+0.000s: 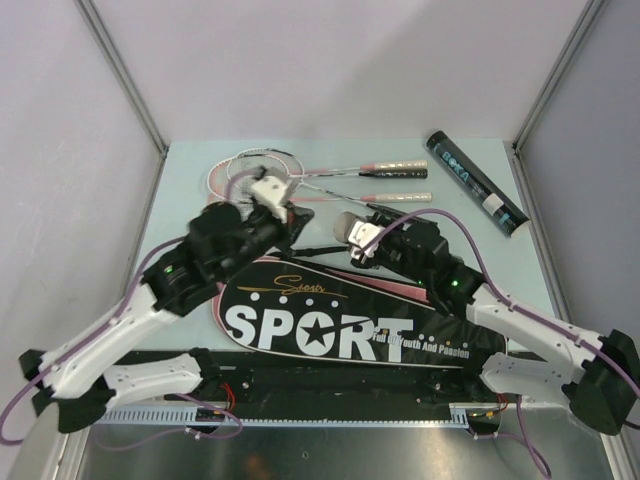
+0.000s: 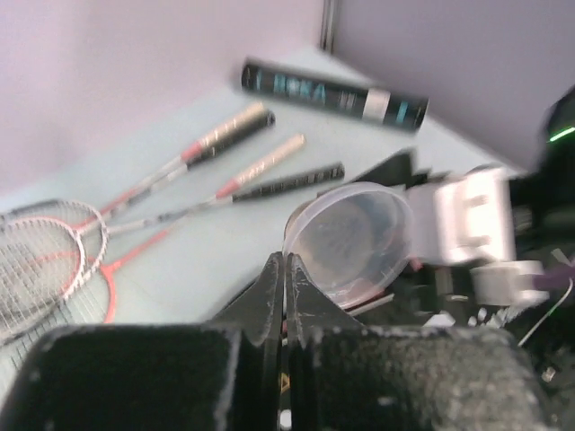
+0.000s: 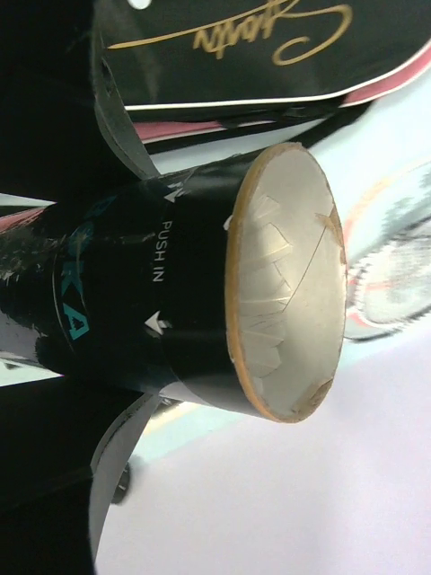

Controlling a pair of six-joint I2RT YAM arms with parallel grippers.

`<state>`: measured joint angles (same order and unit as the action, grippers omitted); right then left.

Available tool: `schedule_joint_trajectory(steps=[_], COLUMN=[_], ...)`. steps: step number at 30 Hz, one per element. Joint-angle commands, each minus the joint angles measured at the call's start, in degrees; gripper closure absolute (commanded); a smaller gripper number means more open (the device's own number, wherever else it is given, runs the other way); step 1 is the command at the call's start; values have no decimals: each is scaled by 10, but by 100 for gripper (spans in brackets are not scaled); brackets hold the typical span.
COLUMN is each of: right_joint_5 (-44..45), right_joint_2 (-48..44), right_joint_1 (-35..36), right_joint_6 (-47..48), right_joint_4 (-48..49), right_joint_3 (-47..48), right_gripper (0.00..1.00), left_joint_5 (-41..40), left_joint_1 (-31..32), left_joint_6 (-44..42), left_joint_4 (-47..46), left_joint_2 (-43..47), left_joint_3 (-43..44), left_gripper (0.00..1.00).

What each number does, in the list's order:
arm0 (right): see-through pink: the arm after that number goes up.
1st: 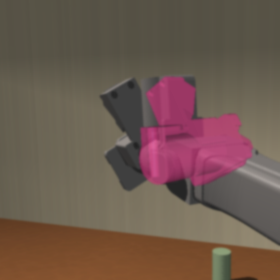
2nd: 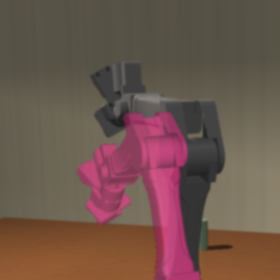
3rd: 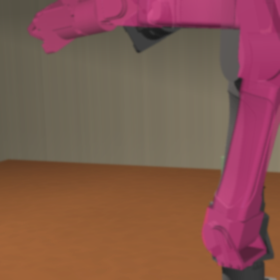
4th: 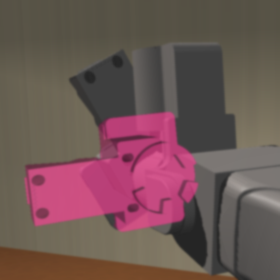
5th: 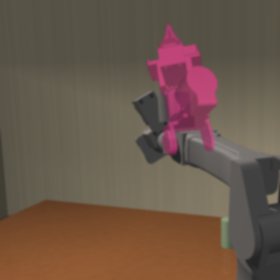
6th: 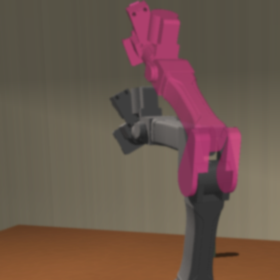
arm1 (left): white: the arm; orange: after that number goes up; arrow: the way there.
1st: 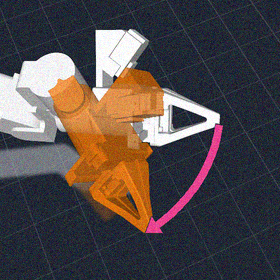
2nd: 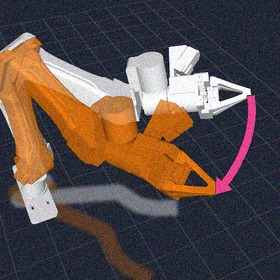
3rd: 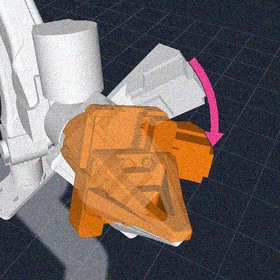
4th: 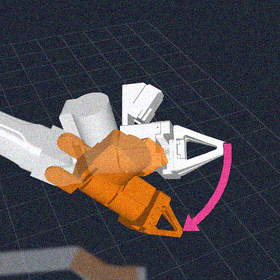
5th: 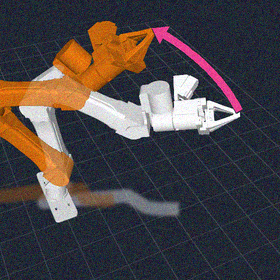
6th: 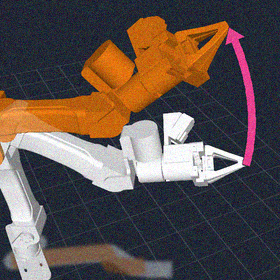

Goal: Pack up the badminton gear
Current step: Close the lid on the shuttle tube.

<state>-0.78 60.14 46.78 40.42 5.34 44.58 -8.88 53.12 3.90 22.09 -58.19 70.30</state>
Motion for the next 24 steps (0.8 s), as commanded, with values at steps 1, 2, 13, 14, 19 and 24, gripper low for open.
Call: schedule_joint_trajectory(steps=[1,2,13,14,19,24], right_joint_5=[41,36,-165,-171,-201,-200], right_joint_2=[26,30,-42,-46,-55,-62], right_joint_1=[-6,-8,-85,-86,-85,-84], right_joint_6=[-26,-32,-3,3,1,3], right_joint_4=[-24,-24,-76,-87,-95,-96], right_joint_3=[31,36,31,31,37,38], right_gripper=[93,93,90,91,91,91], left_joint_5=[-64,-65,508,529,589,621], left_joint_1=[22,25,-231,-230,-230,-228], left_joint_6=[-37,-37,125,124,126,129], left_joint_4=[-102,-114,-88,-90,-90,-86], left_joint_2=[75,79,-44,-52,-118,-150], left_joint_3=[-31,-49,-4,-3,16,19], left_gripper=[100,100,100,100,100,100])
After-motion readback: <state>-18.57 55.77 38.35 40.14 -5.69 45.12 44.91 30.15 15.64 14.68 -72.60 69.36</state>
